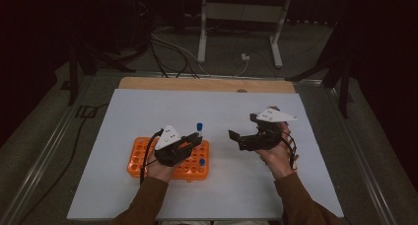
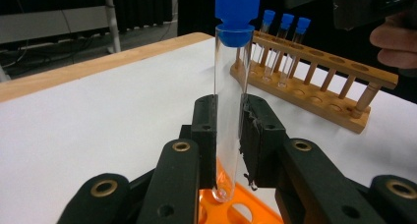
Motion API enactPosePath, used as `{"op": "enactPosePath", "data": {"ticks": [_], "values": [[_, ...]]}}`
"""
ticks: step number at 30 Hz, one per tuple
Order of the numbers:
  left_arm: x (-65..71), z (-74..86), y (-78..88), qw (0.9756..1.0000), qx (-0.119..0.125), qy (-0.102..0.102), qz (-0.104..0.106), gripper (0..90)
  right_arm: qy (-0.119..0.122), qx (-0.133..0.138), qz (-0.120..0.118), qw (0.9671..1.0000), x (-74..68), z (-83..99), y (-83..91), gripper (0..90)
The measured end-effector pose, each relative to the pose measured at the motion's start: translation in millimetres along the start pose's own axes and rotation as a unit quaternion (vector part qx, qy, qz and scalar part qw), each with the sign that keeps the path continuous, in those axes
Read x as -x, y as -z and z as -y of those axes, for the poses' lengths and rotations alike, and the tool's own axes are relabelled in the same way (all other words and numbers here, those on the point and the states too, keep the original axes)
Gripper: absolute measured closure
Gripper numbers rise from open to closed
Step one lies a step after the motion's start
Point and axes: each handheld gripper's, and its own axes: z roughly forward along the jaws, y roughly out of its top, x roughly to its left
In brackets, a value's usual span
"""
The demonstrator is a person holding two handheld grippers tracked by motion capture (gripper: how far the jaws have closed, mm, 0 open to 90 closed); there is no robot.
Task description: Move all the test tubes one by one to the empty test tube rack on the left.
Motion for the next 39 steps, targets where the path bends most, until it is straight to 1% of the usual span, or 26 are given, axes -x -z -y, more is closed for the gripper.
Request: {"op": "enactPosePath", "data": {"ticks": [2,6,11,13,19,23,26,29,31,33,34,36,37,39], "values": [[-0.1,3.2,2.2,1.0000,-0.001,0.006,-0.001,78.0,-0.005,-0.001,0.009,0.9999,5.3,4.0,4.5,0.0],[-0.2,10.2,4.8,0.9999,-0.007,0.010,-0.006,78.0,-0.024,0.004,0.011,0.9996,15.2,13.5,13.7,0.0],[0.3,19.4,5.5,0.9997,-0.020,0.014,-0.007,78.0,-0.023,0.000,0.016,0.9996,18.0,25.0,25.0,0.0],[1.6,21.0,6.9,0.9997,-0.022,0.013,-0.005,78.0,-0.029,0.002,0.021,0.9993,21.0,28.6,29.7,0.0],[6.9,23.9,15.9,0.9997,-0.018,0.015,-0.001,77.9,-0.046,0.011,0.029,0.9985,29.9,38.2,40.5,0.0],[10.0,27.6,22.2,0.9996,-0.019,0.020,0.004,77.9,-0.047,0.012,0.033,0.9983,32.7,41.8,45.0,0.0],[13.5,29.9,25.1,0.9995,-0.014,0.025,0.013,77.6,-0.050,0.017,0.033,0.9980,34.4,42.3,48.5,0.0],[15.7,31.6,27.0,0.9994,-0.011,0.026,0.018,77.6,-0.052,0.019,0.034,0.9979,36.1,43.1,49.5,0.0],[16.7,33.3,27.4,0.9992,-0.020,0.025,0.024,77.5,-0.054,0.018,0.034,0.9978,36.5,43.9,49.5,0.0],[19.3,36.8,25.7,0.9988,-0.038,0.017,0.027,77.3,-0.053,0.017,0.033,0.9979,36.6,44.3,49.4,0.0],[21.2,38.9,23.8,0.9983,-0.051,0.010,0.026,77.4,-0.053,0.017,0.033,0.9979,36.6,44.4,49.4,0.0],[25.2,42.7,19.8,0.9966,-0.078,-0.011,0.023,77.4,-0.052,0.018,0.030,0.9980,37.1,44.5,49.4,0.0],[26.7,43.8,19.1,0.9964,-0.080,-0.016,0.023,77.5,-0.052,0.017,0.030,0.9980,37.2,44.7,49.5,0.0],[27.3,42.8,19.3,0.9961,-0.083,-0.019,0.023,77.6,-0.053,0.018,0.030,0.9980,37.7,45.0,50.1,0.0]]}}
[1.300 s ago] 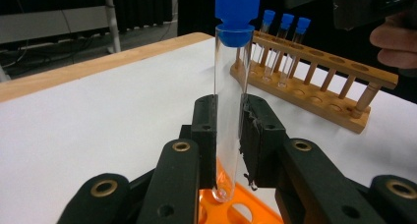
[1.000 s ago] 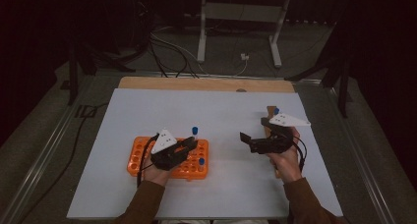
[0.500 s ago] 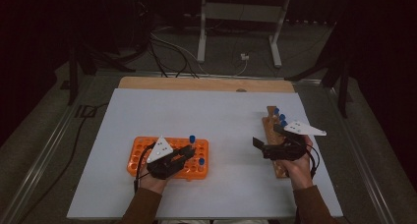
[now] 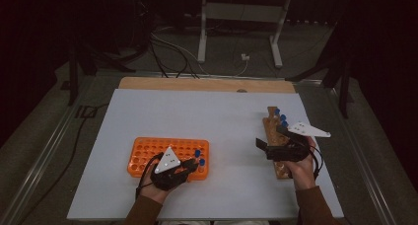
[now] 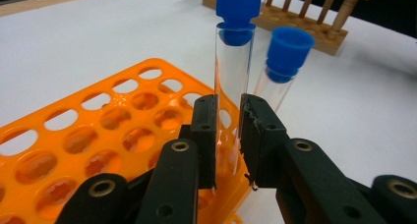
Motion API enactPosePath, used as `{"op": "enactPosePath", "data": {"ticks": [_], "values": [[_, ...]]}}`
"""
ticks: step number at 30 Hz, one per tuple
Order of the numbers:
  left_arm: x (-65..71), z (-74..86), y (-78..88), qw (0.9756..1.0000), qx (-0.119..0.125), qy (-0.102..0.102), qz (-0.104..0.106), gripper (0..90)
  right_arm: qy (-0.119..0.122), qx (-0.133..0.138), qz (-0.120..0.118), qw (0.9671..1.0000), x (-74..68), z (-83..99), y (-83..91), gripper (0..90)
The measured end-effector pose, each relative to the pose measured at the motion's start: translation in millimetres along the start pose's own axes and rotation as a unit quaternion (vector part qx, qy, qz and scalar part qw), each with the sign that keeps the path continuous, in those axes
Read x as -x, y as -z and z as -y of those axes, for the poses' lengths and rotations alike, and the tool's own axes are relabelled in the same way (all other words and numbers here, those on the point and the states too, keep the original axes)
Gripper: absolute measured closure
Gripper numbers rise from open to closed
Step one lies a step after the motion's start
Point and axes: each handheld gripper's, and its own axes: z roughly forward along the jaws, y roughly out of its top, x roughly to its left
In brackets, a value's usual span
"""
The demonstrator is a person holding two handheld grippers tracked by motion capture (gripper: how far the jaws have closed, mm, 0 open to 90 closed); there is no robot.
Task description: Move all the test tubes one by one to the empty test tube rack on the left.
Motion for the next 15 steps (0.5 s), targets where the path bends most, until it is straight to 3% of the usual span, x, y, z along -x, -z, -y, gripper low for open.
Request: {"op": "enactPosePath", "data": {"ticks": [7,13,15], "values": [[-0.2,1.3,3.2,1.0000,-0.006,-0.001,0.001,78.0,-0.002,0.003,-0.001,1.0000,1.2,0.2,1.3,0.0],[3.3,3.6,1.7,0.9994,-0.026,-0.023,-0.005,78.0,-0.002,0.003,-0.002,1.0000,1.5,0.6,1.5,0.0],[5.0,4.7,-1.7,0.9986,-0.043,-0.031,-0.011,78.0,-0.002,0.003,-0.003,1.0000,1.5,1.1,1.0,0.0]]}}
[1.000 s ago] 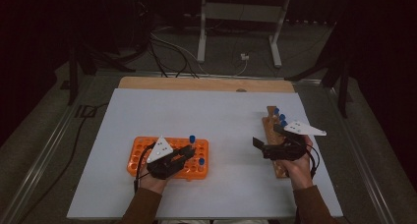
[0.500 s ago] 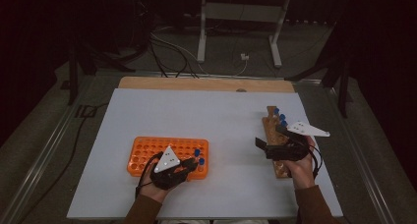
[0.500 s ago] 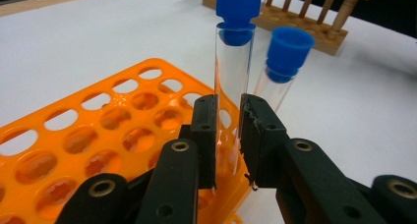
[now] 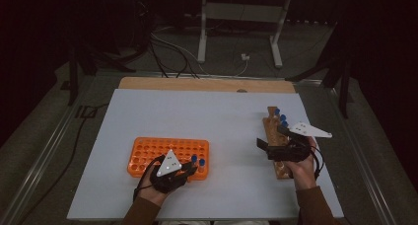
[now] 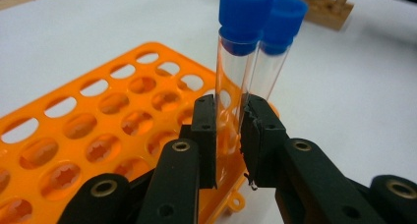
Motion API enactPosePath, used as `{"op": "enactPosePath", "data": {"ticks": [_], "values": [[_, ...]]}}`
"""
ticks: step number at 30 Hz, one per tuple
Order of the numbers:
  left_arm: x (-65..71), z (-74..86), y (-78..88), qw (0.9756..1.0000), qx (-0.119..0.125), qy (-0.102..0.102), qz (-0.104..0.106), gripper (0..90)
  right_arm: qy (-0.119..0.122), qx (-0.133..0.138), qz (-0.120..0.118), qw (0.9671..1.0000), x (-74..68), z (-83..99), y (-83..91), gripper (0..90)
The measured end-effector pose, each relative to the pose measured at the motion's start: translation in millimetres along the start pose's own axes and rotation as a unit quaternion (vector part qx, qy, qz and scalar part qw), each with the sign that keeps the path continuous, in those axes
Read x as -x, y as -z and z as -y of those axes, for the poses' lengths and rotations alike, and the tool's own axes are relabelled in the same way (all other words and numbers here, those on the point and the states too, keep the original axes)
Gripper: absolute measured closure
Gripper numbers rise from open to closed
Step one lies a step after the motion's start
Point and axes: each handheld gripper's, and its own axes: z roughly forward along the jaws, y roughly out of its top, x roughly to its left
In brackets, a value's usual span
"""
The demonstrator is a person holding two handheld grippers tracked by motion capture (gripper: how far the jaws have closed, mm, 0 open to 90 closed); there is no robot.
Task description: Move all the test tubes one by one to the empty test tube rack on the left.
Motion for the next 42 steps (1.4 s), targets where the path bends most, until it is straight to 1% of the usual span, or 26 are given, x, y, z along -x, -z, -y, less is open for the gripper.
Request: {"op": "enactPosePath", "data": {"ticks": [1,8,15,18,20,21,24,25,27,28,29,31,33,36,38,39,40,41,42], "values": [[0.7,0.5,-0.7,1.0000,0.004,-0.001,-0.001,78.0,0.000,0.000,0.000,1.0000,-0.1,0.2,-0.3,0.0],[1.4,-0.3,-0.2,1.0000,-0.001,-0.003,-0.002,77.9,-0.001,0.001,0.003,1.0000,1.8,0.1,0.7,0.0],[1.1,-0.5,1.3,1.0000,-0.005,-0.004,0.001,77.7,-0.009,0.007,0.013,0.9999,9.7,-0.6,3.6,0.0],[0.2,-0.2,1.5,1.0000,-0.004,-0.001,0.004,77.5,-0.012,0.007,0.018,0.9997,13.5,0.2,3.1,0.0],[-1.6,0.4,1.8,0.9999,0.000,0.008,0.015,76.2,-0.014,0.007,0.020,0.9997,15.0,0.2,3.1,0.0],[-2.8,0.7,2.0,0.9997,0.001,0.013,0.023,73.7,-0.013,0.007,0.024,0.9996,15.5,0.1,3.3,0.0],[-5.2,0.5,3.3,0.9994,0.001,0.015,0.032,66.8,0.007,0.000,0.048,0.9988,15.9,1.3,2.7,0.0],[-6.6,0.3,4.1,0.9992,0.003,0.017,0.037,65.3,0.008,-0.002,0.051,0.9987,16.5,2.1,2.5,0.0],[-8.9,-0.3,7.0,0.9986,0.016,0.024,0.045,63.0,0.006,-0.002,0.054,0.9985,18.5,3.4,2.1,0.0],[-9.7,-0.9,9.1,0.9984,0.023,0.025,0.045,60.7,0.004,-0.002,0.056,0.9984,19.5,3.6,2.2,0.0],[-10.3,-1.6,11.2,0.9984,0.030,0.025,0.040,58.3,0.003,-0.001,0.058,0.9983,20.6,3.7,2.5,0.0],[-12.7,-2.7,14.9,0.9980,0.042,0.032,0.036,56.0,0.002,0.001,0.060,0.9982,22.7,3.6,4.0,1.7],[-15.8,-2.3,17.0,0.9976,0.047,0.039,0.032,52.5,0.003,0.002,0.068,0.9977,24.9,3.6,5.2,2.6],[-20.4,-1.4,19.4,0.9966,0.055,0.053,0.030,50.1,0.000,0.000,0.075,0.9972,30.2,4.0,6.7,2.8],[-22.7,-1.8,21.5,0.9961,0.060,0.063,0.012,40.6,0.000,0.000,0.083,0.9965,33.9,3.5,7.9,4.2],[-24.0,-1.5,22.5,0.9957,0.065,0.067,0.001,37.8,0.002,-0.002,0.090,0.9959,35.7,2.8,8.4,4.6],[-25.7,-1.2,23.4,0.9950,0.067,0.072,-0.013,35.4,0.006,-0.004,0.094,0.9955,37.9,2.0,8.6,5.9],[-27.3,-0.9,23.7,0.9938,0.070,0.082,-0.027,31.2,0.010,-0.007,0.097,0.9952,40.2,1.3,8.4,7.6],[-29.1,-0.7,24.4,0.9928,0.070,0.088,-0.040,25.2,0.017,-0.013,0.104,0.9944,42.9,1.0,7.7,8.5]]}}
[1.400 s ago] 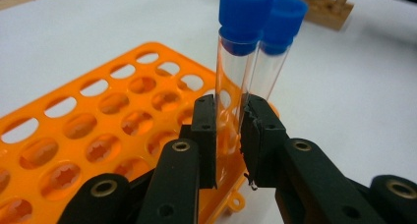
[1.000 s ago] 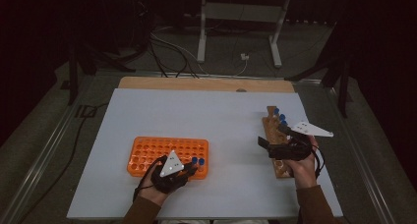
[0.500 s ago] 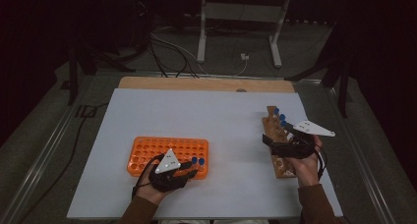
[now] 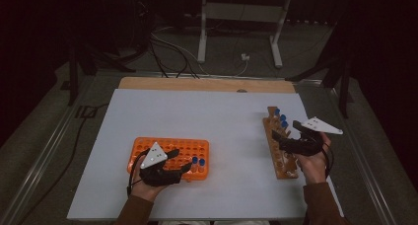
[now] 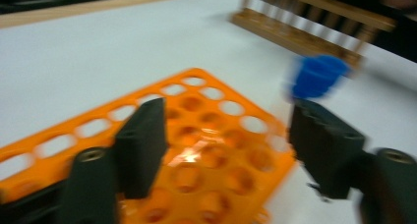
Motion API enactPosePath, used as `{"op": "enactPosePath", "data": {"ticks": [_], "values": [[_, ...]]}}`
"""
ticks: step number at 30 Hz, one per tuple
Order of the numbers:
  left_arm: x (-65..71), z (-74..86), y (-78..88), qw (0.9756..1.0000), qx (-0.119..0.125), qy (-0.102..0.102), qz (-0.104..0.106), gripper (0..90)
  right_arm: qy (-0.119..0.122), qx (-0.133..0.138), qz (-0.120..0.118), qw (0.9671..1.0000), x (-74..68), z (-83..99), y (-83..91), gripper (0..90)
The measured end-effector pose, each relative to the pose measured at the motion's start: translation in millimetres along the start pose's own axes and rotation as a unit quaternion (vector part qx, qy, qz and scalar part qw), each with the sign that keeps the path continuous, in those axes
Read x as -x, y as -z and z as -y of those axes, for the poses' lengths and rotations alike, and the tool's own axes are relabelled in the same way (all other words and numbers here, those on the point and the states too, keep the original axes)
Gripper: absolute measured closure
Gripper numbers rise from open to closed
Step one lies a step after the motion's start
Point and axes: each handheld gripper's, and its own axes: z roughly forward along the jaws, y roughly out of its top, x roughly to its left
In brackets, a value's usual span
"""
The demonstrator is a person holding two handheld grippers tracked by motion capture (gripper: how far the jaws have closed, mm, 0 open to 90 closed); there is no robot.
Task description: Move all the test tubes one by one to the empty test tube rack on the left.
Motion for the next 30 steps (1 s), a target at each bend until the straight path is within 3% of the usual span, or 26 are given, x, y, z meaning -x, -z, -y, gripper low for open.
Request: {"op": "enactPosePath", "data": {"ticks": [2,4,6,13,16,17,23,30], "values": [[-3.1,-0.2,1.8,0.9996,0.006,0.012,-0.024,17.3,0.007,-0.011,0.012,0.9998,4.9,0.8,-3.9,13.0],[-5.7,-0.5,3.9,0.9990,0.009,0.018,-0.040,10.2,-0.003,-0.016,0.005,0.9999,9.6,2.6,-7.7,17.4],[-7.7,-0.7,5.3,0.9982,0.012,0.024,-0.053,1.3,0.001,-0.029,0.003,0.9996,12.3,4.4,-12.4,29.0],[-10.5,-1.0,7.1,0.9971,0.019,0.029,-0.068,0.8,0.005,-0.042,0.016,0.9990,19.7,6.3,-21.7,62.2],[-11.3,-0.4,5.7,0.9967,0.018,0.033,-0.072,0.9,0.023,-0.052,0.027,0.9980,21.3,8.2,-26.4,69.7],[-11.4,-0.3,5.5,0.9967,0.018,0.034,-0.072,0.8,0.023,-0.053,0.021,0.9981,21.8,8.9,-27.8,72.3],[-11.5,0.5,3.7,0.9964,0.016,0.038,-0.074,0.9,0.039,-0.053,0.015,0.9977,14.8,8.1,-32.7,76.1],[-11.7,0.8,1.6,0.9959,0.012,0.040,-0.080,0.9,0.039,-0.053,0.031,0.9974,8.8,9.4,-32.3,76.0]]}}
